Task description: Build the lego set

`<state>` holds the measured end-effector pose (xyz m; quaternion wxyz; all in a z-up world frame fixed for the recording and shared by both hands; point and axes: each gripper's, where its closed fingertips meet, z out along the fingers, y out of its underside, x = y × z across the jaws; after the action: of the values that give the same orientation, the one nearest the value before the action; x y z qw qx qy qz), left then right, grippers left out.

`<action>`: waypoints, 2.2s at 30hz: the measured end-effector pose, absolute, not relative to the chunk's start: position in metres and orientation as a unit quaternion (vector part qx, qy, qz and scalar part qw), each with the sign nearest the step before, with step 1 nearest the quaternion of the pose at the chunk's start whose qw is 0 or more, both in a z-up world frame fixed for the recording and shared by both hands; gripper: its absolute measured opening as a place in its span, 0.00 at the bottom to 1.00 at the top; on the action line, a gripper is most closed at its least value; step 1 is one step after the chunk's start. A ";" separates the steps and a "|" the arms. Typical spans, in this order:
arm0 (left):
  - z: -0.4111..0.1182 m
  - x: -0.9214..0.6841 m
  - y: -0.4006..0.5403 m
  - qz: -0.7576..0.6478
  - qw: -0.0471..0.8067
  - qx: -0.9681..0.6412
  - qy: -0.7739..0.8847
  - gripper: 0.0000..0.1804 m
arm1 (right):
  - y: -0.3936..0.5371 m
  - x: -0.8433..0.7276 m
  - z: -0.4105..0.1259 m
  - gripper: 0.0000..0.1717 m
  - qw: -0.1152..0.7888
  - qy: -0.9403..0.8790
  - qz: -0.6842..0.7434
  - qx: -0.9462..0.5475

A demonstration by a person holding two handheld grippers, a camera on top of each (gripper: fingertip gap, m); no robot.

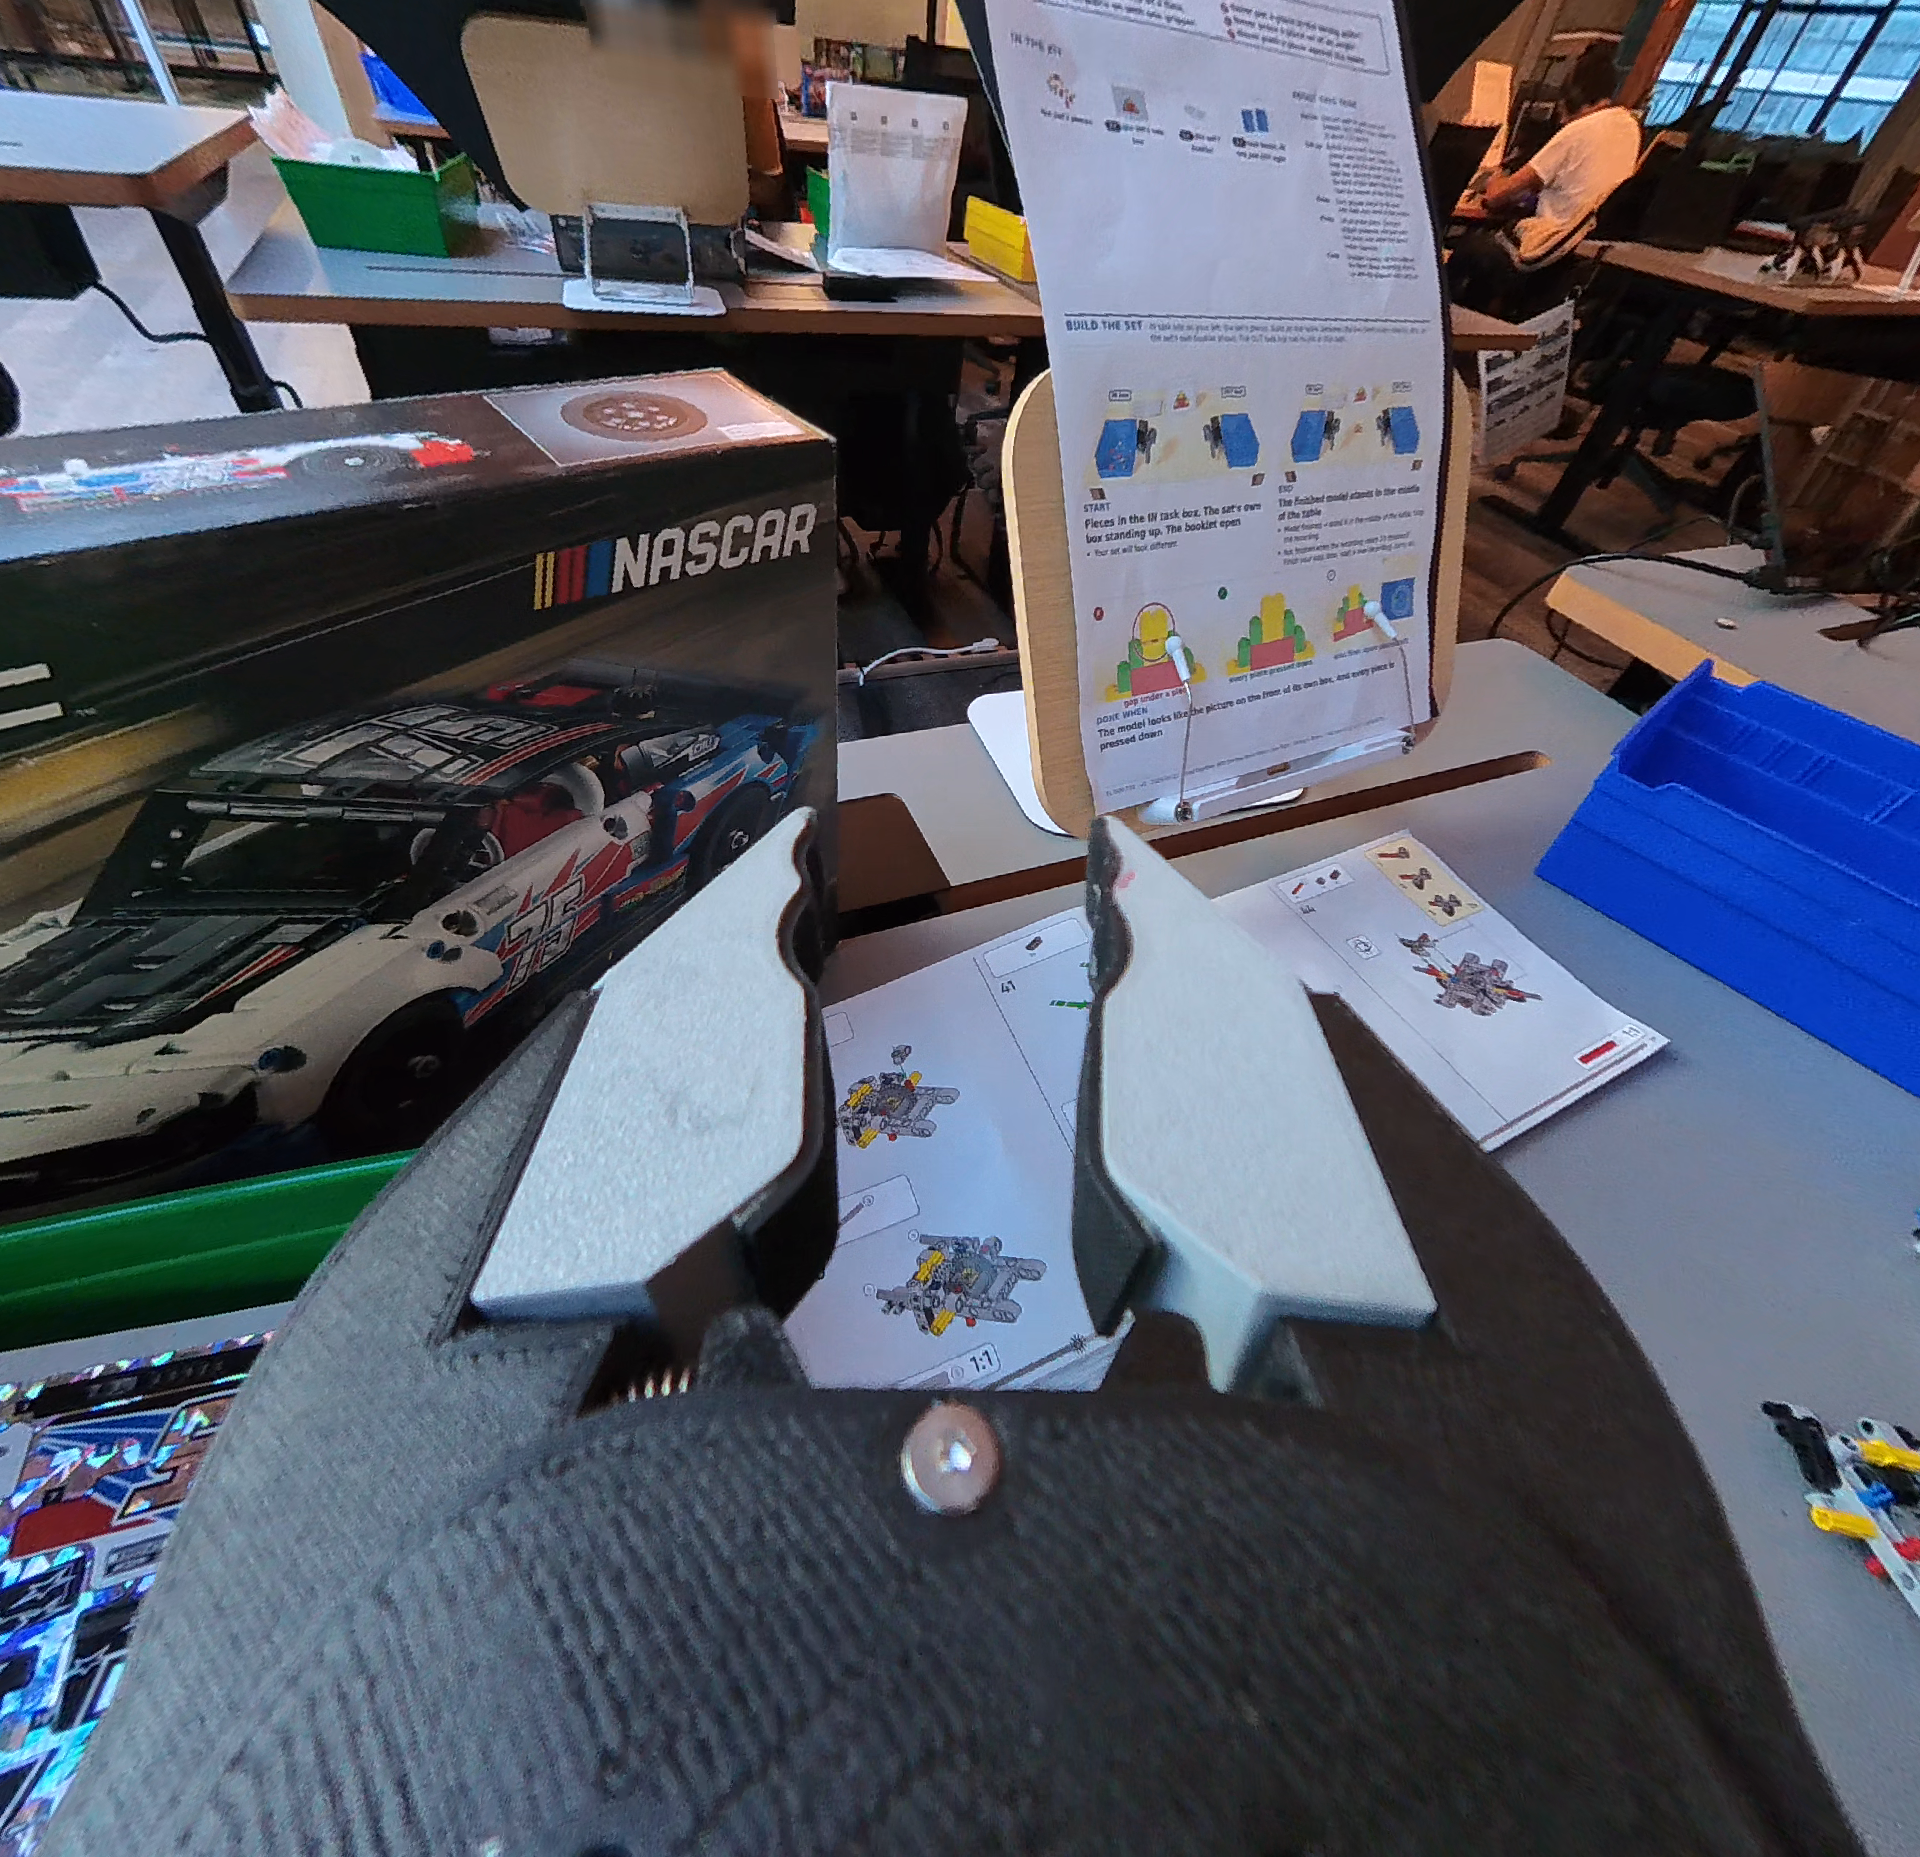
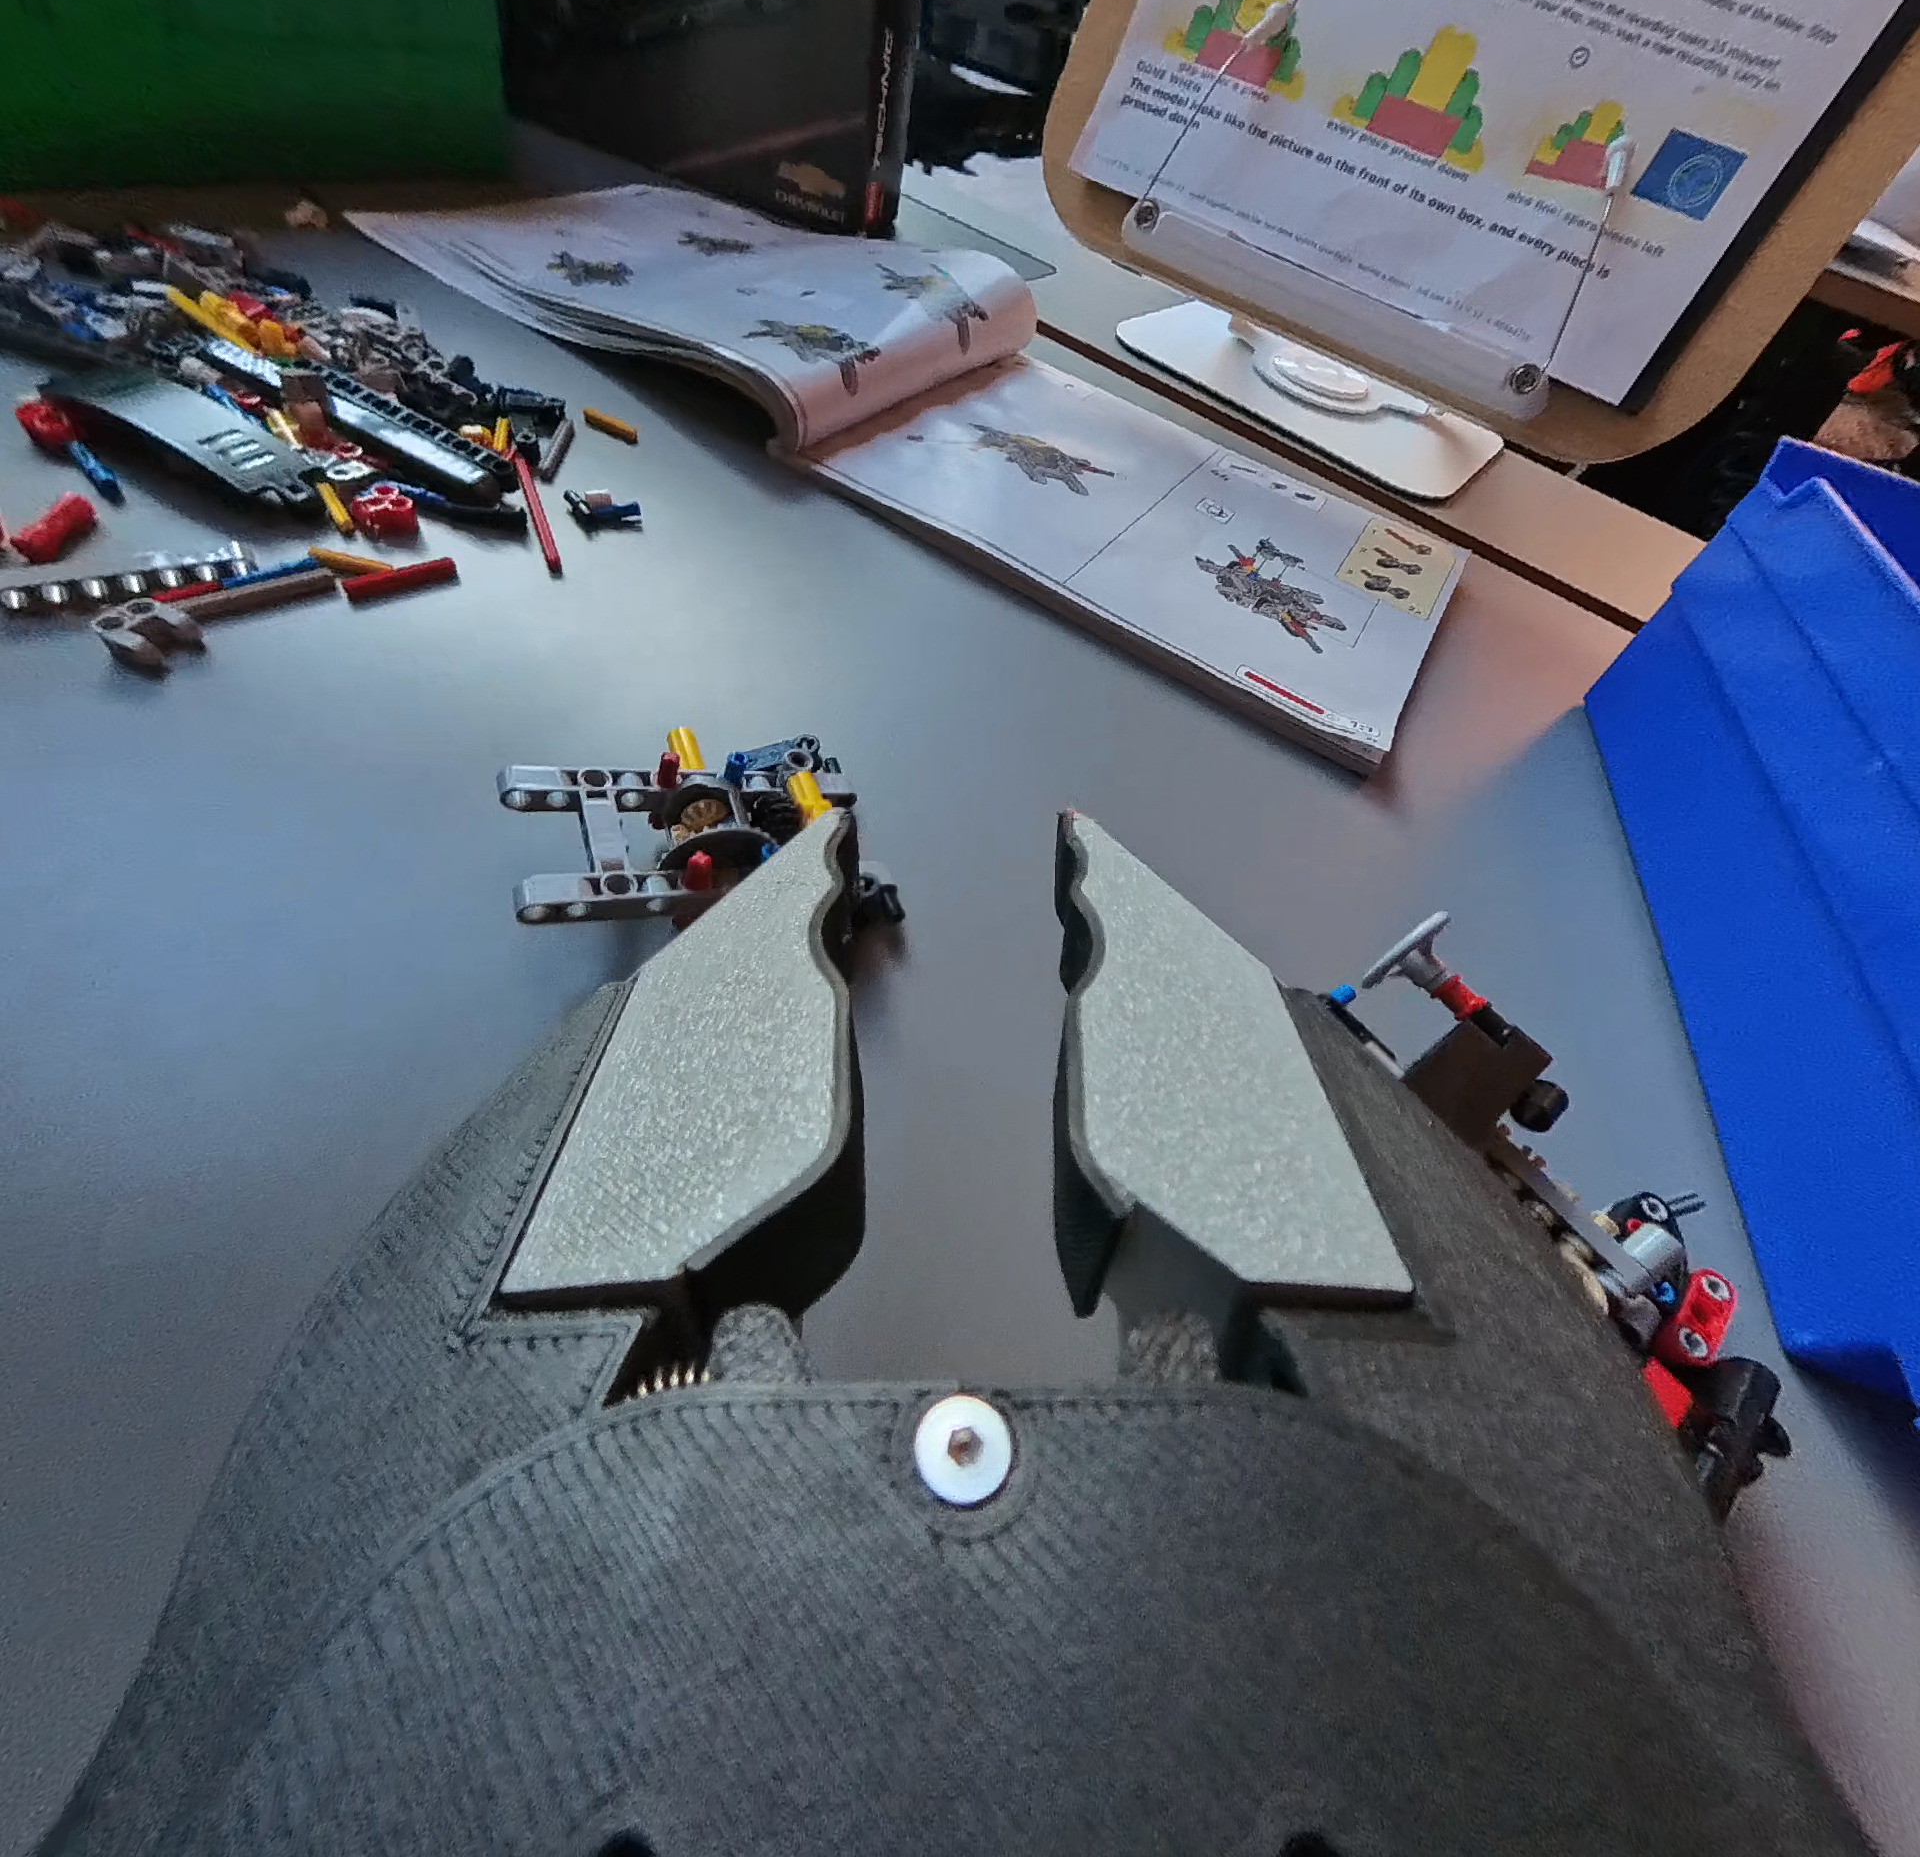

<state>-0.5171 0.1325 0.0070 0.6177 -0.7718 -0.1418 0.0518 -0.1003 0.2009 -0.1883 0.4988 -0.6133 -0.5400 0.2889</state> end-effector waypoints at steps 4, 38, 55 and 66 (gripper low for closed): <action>0.012 -0.517 0.128 0.057 0.622 -0.768 -0.138 0.26 | 0.197 -0.095 -0.191 0.19 0.486 -0.547 0.293 -0.616; -0.007 -0.521 0.132 0.063 0.588 -0.796 -0.132 0.30 | 0.240 -0.187 -0.232 0.17 0.456 -0.674 0.144 -0.563; -0.018 -0.487 0.163 0.045 0.570 -0.815 -0.094 0.33 | 0.242 -0.191 -0.191 0.18 0.538 -0.602 0.225 -0.545; -0.012 -0.493 0.155 0.037 0.578 -0.810 -0.097 0.32 | 0.245 -0.192 -0.192 0.20 0.533 -0.599 0.227 -0.553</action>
<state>-0.4931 0.1547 -0.0123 0.5777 -0.8097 -0.0965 0.0365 -0.1918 0.2448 -0.1917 0.5334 -0.5527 -0.5986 0.2275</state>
